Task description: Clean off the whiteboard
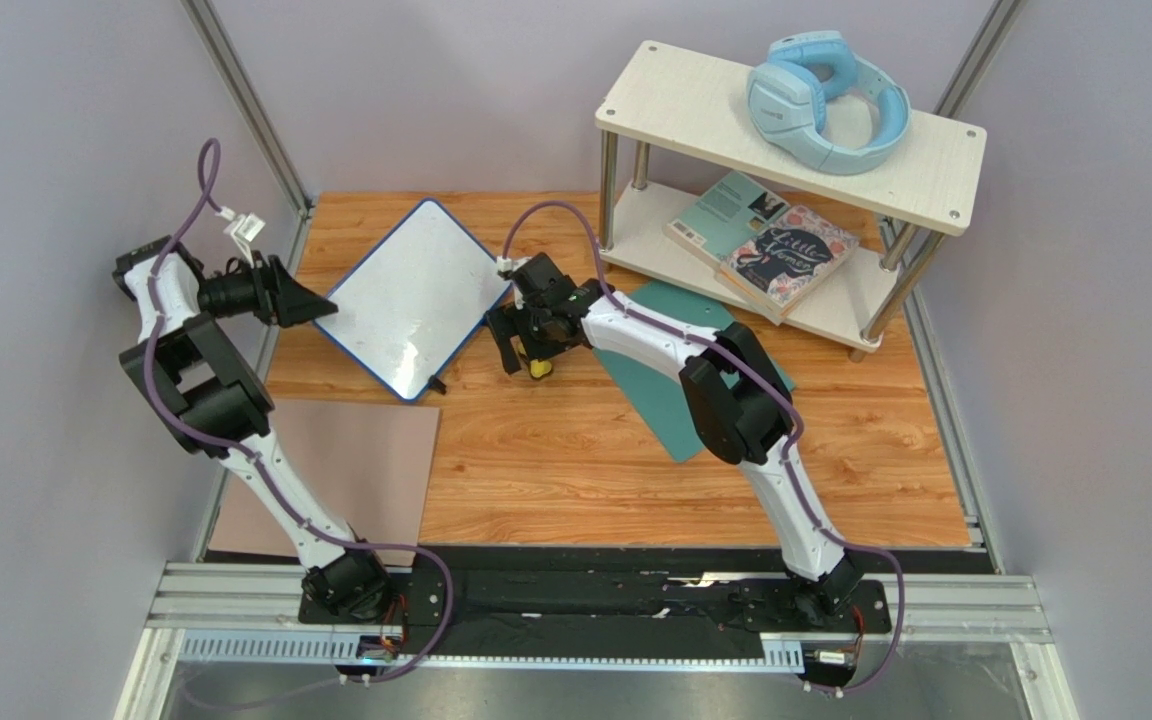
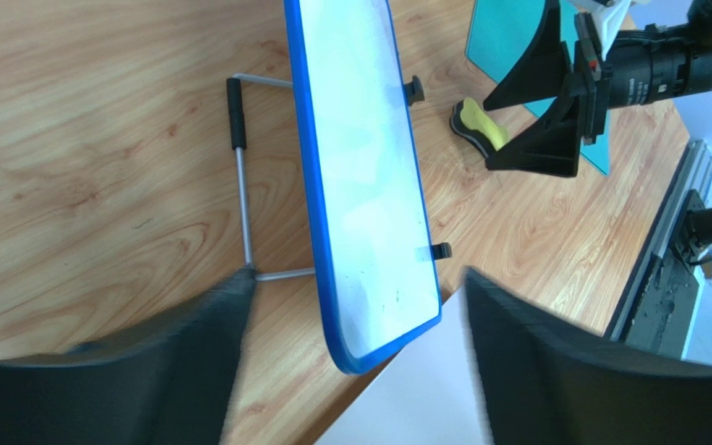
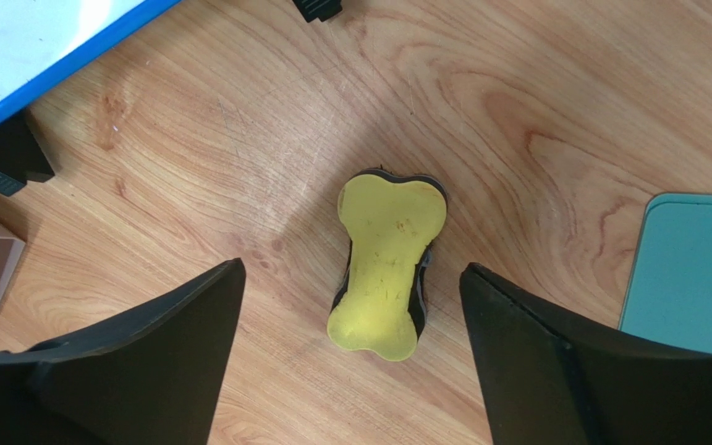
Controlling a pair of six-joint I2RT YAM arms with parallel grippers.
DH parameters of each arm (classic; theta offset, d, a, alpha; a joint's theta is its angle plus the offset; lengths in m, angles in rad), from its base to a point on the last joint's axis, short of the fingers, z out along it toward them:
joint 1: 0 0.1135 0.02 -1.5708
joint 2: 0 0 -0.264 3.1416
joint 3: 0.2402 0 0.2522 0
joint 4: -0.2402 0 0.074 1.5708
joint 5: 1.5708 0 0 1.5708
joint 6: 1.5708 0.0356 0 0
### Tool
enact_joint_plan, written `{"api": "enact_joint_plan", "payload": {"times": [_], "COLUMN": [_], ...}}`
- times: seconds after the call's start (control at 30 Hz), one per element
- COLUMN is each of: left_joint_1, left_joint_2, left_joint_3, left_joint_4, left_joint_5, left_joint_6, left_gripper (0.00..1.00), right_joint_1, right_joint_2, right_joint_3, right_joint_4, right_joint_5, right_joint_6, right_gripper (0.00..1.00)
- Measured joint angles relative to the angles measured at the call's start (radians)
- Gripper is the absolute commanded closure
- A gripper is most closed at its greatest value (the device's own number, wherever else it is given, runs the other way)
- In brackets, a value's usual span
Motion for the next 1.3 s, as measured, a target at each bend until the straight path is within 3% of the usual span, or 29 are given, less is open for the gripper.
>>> {"api": "enact_joint_plan", "payload": {"times": [0.2,0.33,0.53,0.7,0.83,1.0,1.3], "left_joint_1": [0.032,0.083,0.191,0.256,0.282,0.277,0.171], "left_joint_2": [-0.069,-0.160,-0.360,-0.570,-0.757,-0.917,-0.974], "left_joint_3": [-0.012,-0.125,-0.356,-0.503,-0.584,-0.612,-0.594], "left_joint_4": [-0.010,0.018,0.227,0.377,0.430,0.369,0.096], "left_joint_5": [0.031,0.032,-0.042,-0.151,-0.212,-0.217,-0.224], "left_joint_6": [-0.045,-0.153,-0.371,-0.448,-0.439,-0.351,-0.173], "left_gripper": [0.01,0.01,0.01,0.01,0.01,0.01,0.01], "right_joint_1": [0.000,-0.001,-0.001,-0.001,-0.001,-0.001,-0.001], "right_joint_2": [-0.012,-0.034,-0.112,-0.220,-0.338,-0.518,-0.957], "right_joint_3": [-0.037,-0.074,-0.138,-0.221,-0.320,-0.470,-0.774], "right_joint_4": [0.014,0.024,0.039,0.066,0.086,0.104,0.050], "right_joint_5": [-0.006,0.014,0.088,0.129,0.153,0.193,0.346], "right_joint_6": [0.006,0.019,0.053,0.081,0.100,0.119,0.157], "right_gripper": [0.00,0.00,0.00,0.00,0.00,0.00,0.00]}}
